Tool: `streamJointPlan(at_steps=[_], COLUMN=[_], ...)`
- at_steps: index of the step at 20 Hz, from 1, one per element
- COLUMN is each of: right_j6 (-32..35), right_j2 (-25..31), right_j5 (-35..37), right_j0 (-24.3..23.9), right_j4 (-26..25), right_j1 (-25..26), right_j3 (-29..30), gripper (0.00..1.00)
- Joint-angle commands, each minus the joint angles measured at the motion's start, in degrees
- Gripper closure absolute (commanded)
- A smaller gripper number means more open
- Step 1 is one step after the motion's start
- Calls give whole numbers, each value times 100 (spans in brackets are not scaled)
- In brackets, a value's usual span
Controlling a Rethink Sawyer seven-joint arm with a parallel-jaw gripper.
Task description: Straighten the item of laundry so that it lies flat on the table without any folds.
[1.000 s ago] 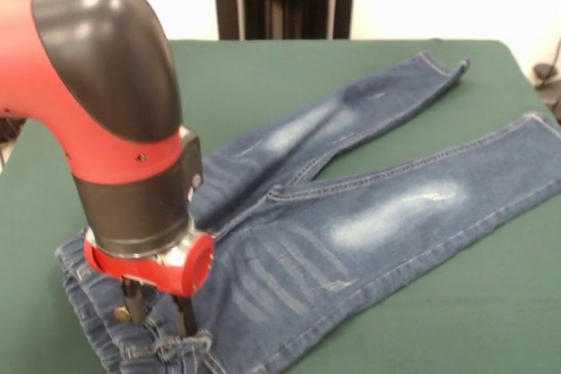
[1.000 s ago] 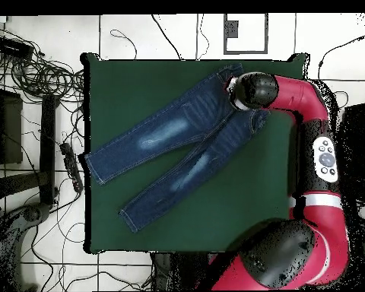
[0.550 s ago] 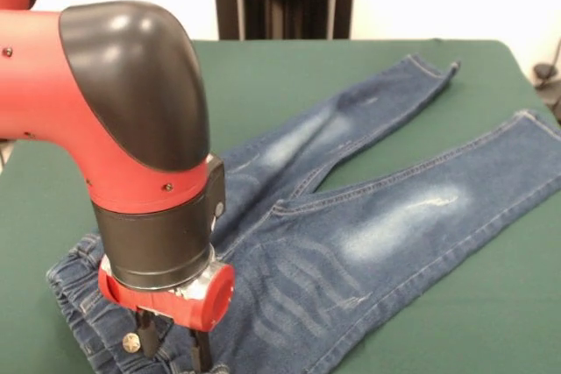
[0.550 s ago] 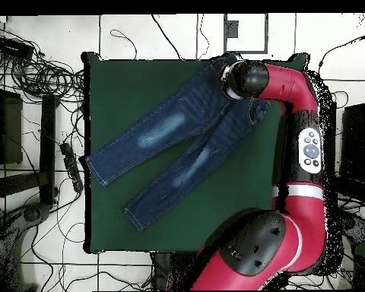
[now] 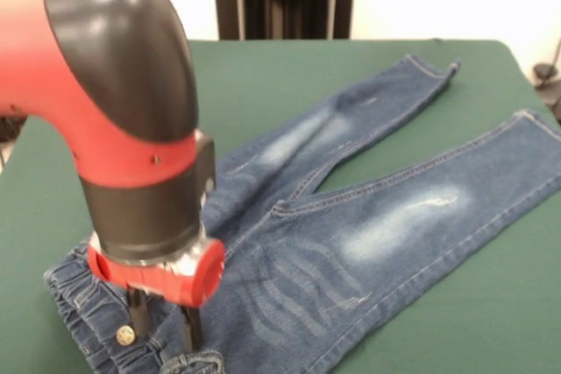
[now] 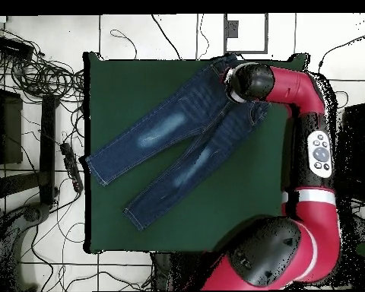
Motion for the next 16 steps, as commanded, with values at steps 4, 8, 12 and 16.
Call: streamJointPlan(at_steps=[4,8,12,16], right_j6=[-707,-1100,-1335,-1240], right_j2=[-499,-434,-341,-332], right_j5=[-704,-621,-505,-348], right_j0=[-395,-631,-689,-671], right_j4=[-6,-97,-129,-68], right_j1=[-1453,-1493,-1406,-1670], right_j3=[2342,2206,1983,2121], gripper=[0,0,0,0])
